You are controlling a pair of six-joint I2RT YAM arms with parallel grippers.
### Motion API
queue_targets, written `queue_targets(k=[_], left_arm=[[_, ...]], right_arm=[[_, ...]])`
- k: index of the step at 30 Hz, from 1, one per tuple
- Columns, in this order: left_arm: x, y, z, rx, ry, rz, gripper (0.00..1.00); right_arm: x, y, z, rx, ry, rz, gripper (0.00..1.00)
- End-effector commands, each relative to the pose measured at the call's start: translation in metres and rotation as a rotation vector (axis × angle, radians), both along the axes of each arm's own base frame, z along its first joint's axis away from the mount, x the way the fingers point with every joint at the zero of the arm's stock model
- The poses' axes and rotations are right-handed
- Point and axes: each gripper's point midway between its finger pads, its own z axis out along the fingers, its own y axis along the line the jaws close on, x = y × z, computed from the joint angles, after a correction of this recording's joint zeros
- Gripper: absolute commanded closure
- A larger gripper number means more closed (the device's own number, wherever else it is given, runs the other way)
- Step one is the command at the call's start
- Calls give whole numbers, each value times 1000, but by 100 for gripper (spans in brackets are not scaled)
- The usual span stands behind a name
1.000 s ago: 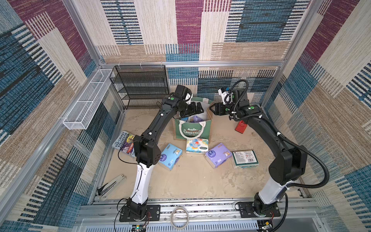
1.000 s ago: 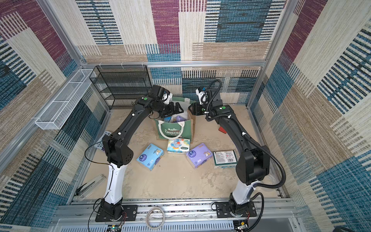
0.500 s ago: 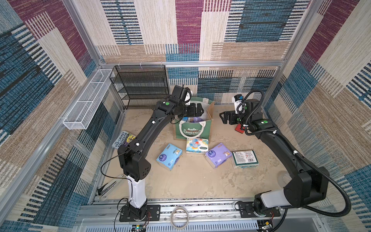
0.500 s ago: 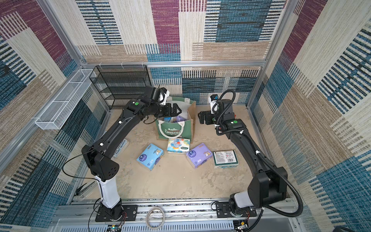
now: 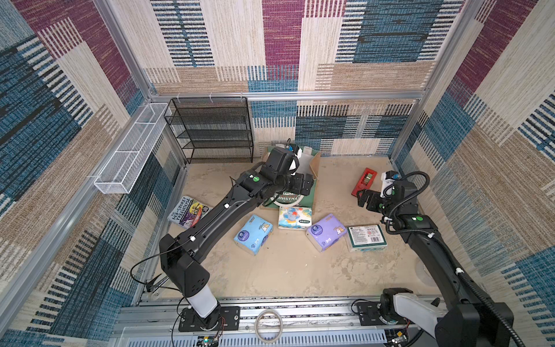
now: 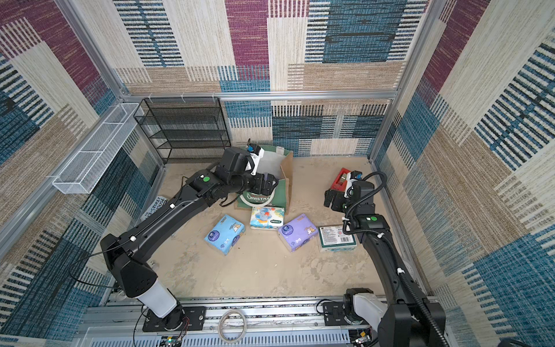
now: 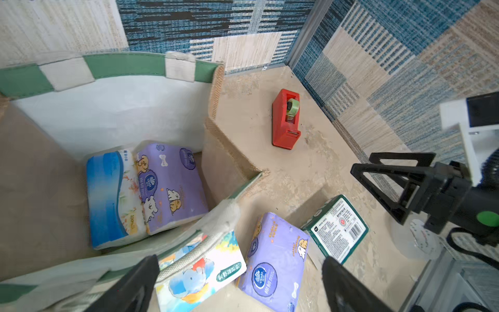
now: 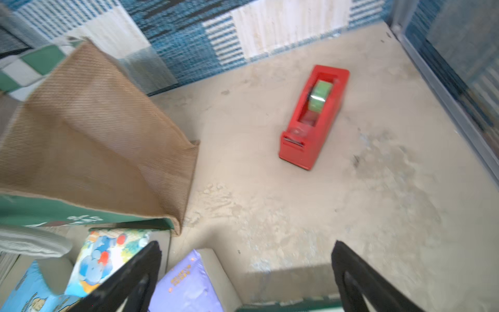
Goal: Put tissues into the canvas bag
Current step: Move the pack of facial tissues to the center of the board.
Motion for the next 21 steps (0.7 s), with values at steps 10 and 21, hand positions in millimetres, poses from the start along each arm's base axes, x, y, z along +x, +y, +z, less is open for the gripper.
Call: queue_targets(k=[10,21], left_arm=[[-33,-96,-31,14,-22,-309,1],[-39,-162,-88,31,146,-484,5]], right_arm=[[-47,-32,-51,207,44,-195,0],[-74,-33,-94,377,98,-326,2]])
